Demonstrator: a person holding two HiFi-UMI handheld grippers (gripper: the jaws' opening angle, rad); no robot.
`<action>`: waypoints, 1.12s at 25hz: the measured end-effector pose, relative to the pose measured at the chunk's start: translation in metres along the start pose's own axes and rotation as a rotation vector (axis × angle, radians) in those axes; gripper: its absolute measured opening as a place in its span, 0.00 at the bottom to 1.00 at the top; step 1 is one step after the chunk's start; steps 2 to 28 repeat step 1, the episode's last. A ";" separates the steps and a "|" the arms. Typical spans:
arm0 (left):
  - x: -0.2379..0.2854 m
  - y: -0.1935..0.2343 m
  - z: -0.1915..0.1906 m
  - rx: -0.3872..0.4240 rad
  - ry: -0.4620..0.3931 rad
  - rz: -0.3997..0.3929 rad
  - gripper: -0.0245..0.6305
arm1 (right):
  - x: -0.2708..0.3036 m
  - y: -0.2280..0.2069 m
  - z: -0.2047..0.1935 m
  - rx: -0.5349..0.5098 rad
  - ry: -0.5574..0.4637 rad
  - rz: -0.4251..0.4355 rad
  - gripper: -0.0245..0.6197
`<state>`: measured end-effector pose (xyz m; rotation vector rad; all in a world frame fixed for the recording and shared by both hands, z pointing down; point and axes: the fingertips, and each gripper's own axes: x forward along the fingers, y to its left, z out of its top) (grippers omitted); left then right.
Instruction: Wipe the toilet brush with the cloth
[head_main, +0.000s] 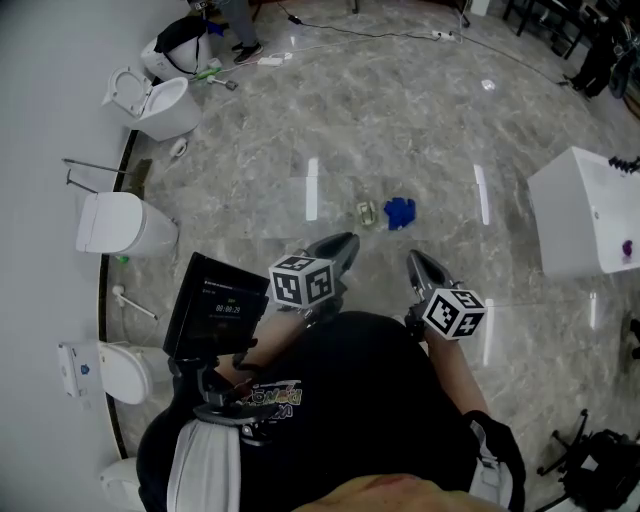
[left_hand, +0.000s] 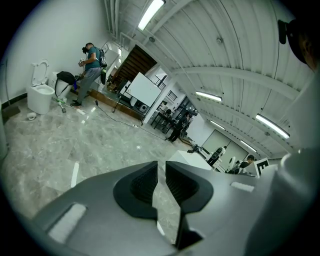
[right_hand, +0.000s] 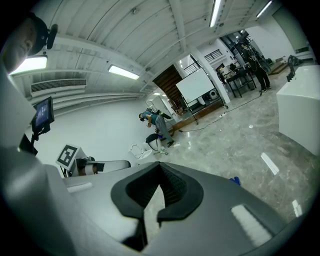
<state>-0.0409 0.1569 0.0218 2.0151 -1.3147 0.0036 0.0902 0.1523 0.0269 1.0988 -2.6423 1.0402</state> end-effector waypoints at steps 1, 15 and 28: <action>0.000 0.000 0.000 0.003 0.002 -0.001 0.13 | 0.000 0.000 0.001 -0.001 -0.001 0.000 0.04; 0.000 0.000 0.000 0.003 0.002 -0.001 0.13 | 0.000 0.000 0.001 -0.001 -0.001 0.000 0.04; 0.000 0.000 0.000 0.003 0.002 -0.001 0.13 | 0.000 0.000 0.001 -0.001 -0.001 0.000 0.04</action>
